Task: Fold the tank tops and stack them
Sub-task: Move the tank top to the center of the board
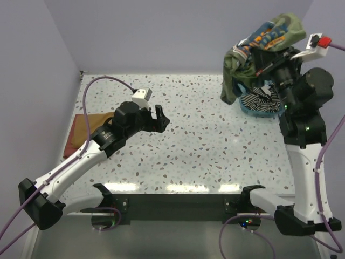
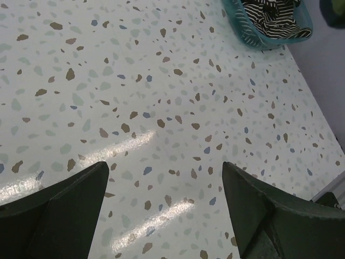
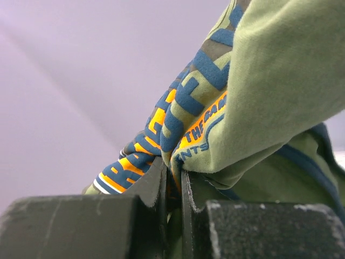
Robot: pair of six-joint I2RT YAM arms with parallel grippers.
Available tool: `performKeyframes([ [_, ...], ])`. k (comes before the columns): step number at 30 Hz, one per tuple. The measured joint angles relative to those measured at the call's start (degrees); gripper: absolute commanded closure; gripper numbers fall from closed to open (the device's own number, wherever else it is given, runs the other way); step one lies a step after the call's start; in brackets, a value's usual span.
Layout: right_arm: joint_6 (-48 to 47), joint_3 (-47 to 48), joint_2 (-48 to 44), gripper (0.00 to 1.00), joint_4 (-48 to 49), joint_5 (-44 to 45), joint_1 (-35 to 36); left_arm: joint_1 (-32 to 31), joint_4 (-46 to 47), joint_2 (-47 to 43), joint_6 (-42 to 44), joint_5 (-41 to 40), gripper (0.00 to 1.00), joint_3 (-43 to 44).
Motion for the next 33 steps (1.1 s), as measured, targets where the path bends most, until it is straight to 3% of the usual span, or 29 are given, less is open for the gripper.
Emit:
performKeyframes([
  [4, 0.87, -4.17, -2.51, 1.00, 0.07, -0.28, 10.71, 0.76, -0.46, -0.46, -0.04, -0.48, 0.07, 0.96],
  [7, 0.98, -3.82, 2.27, 1.00, -0.24, 0.44, 14.84, 4.50, -0.37, 0.00, -0.39, 1.62, 0.07, 2.16],
  [11, 1.27, 5.95, 18.82, 1.00, -1.84, 1.51, 17.00, 10.43, -0.37, 2.71, -0.63, 3.43, 0.08, 4.46],
  [15, 1.55, 21.49, 37.40, 1.00, -5.44, 2.89, 18.23, 11.39, -0.63, 5.09, -0.63, 3.85, 0.08, 6.64],
  [17, 2.27, 24.22, 41.13, 1.00, -7.21, 3.96, 18.73, 11.41, -0.66, 5.33, -0.68, 4.04, 0.08, 7.28],
  [20, 4.96, 19.37, 39.39, 0.98, -7.85, 6.62, 19.54, 11.52, -0.59, 5.33, -1.42, 4.22, 0.08, 7.58],
  [22, 7.74, 8.98, 33.00, 0.84, -6.27, 8.02, 20.37, 11.56, -0.28, 5.33, -2.12, 4.59, 0.08, 7.30],
  [23, 9.05, 3.17, 28.87, 0.57, -6.73, 8.79, 21.03, 11.56, -0.13, 5.29, -2.54, 4.79, 0.08, 6.95],
  [25, 10.73, -7.52, 21.35, 0.33, -5.99, 10.27, 23.21, 11.56, 0.98, 5.22, -3.32, 5.49, 0.08, 5.09],
  [26, 11.26, -13.03, 17.46, 0.17, -6.03, 10.91, 24.94, 11.56, 1.55, 5.18, -3.91, 5.84, 0.08, 3.65],
  [28, 11.89, -22.32, 11.54, 0.07, -5.75, 11.89, 28.24, 11.56, 2.21, 5.46, -5.18, 7.06, 0.09, 0.52],
  [33, 10.86, -32.96, 8.37, 0.07, -8.41, 15.85, 29.09, 11.56, 6.23, 7.91, -9.77, 11.13, 0.16, -7.17],
])
